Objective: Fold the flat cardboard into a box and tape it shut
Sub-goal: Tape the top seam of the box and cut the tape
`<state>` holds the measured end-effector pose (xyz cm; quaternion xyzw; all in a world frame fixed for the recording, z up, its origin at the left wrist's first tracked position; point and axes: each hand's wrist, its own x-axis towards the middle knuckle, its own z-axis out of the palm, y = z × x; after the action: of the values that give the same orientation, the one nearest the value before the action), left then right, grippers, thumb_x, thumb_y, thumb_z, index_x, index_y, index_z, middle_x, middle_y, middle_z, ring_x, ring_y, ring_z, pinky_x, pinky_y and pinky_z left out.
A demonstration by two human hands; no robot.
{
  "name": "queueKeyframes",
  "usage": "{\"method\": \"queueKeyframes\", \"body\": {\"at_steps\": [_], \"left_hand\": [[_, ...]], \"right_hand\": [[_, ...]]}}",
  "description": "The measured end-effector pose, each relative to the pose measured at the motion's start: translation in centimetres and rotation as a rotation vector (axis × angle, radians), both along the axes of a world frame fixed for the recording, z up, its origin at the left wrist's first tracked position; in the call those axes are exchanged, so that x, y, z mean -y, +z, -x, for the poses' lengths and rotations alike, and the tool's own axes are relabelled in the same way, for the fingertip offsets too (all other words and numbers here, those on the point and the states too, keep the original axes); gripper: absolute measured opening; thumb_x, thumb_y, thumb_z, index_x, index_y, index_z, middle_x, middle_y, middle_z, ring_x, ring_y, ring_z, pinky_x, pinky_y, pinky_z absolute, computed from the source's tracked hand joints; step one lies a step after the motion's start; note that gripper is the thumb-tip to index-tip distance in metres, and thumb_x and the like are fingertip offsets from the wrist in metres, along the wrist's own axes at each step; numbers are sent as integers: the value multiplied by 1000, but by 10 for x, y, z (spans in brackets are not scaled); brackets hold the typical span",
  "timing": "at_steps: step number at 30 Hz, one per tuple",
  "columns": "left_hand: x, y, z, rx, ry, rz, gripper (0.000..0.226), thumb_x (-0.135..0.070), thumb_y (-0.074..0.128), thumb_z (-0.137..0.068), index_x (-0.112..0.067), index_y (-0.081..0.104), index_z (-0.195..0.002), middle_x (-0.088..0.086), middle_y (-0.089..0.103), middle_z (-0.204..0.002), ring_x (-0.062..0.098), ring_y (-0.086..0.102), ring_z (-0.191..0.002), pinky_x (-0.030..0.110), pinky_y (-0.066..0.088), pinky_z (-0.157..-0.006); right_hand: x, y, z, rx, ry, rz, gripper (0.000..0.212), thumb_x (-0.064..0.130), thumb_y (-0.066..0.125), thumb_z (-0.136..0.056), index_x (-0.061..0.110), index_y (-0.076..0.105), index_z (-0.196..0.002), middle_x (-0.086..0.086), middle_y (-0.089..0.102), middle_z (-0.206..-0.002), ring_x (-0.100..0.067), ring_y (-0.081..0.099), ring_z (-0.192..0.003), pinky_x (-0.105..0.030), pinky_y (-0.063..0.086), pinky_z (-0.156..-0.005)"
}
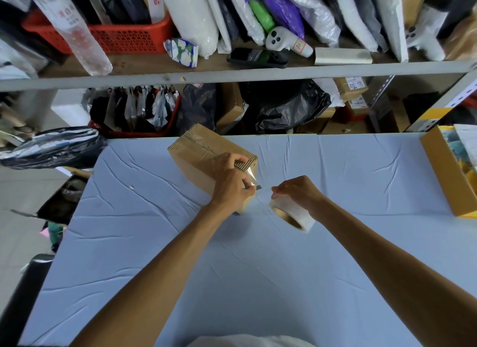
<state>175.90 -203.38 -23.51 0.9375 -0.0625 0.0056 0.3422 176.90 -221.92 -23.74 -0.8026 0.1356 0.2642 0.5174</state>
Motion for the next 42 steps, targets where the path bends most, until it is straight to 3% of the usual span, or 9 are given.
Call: {"method": "queueKeyframes", "body": {"at_steps": [4,16,23,30,34,39,42], "left_hand": [[-3,6,-3,-49,-10,57,10,-7,75,-71,-5,71,-62,5,48,-124,25,40,-119,50,38,-98],[1,1,-4,-41,39,84,13,-9,81,-67,-6,71,-59,3,48,-122,24,39,-120,49,40,-97],[4,2,-3,-43,38,51,12,-13,82,-68,-5,74,-65,5,45,-124,25,38,-121,45,40,-98],[-9,16,-2,-147,-48,124,13,-19,81,-71,-11,73,-65,1,46,-126,21,35,-124,46,33,-105],[-15,21,-4,-198,-68,205,18,-18,80,-73,-19,67,-60,-1,49,-128,21,31,-131,45,23,-113],[-4,10,-3,-109,12,154,12,-14,80,-71,-8,72,-65,2,50,-122,23,39,-122,48,36,-101],[5,4,-4,-21,68,81,11,-14,80,-68,-8,73,-63,1,52,-118,24,40,-118,46,33,-101]], "right_hand": [[6,1,0,17,6,25,19,23,73,-81,15,75,-64,0,71,-99,-17,60,-89,-24,40,-68],[9,7,1,38,37,90,24,29,74,-81,21,74,-58,1,68,-89,-19,54,-78,-26,36,-61],[6,4,4,69,70,119,30,27,76,-79,25,71,-49,16,66,-56,-7,52,-62,-20,35,-56],[10,3,5,45,72,77,19,26,75,-80,18,77,-63,15,68,-63,-6,52,-65,-22,35,-58],[10,3,4,55,77,92,19,24,75,-80,19,75,-61,14,69,-65,-5,53,-65,-21,35,-58],[11,5,5,55,93,114,24,27,75,-80,24,74,-56,16,66,-61,-7,51,-64,-21,33,-57],[12,6,7,62,106,109,21,28,74,-81,22,76,-61,15,68,-64,-7,52,-65,-21,35,-57]]}}
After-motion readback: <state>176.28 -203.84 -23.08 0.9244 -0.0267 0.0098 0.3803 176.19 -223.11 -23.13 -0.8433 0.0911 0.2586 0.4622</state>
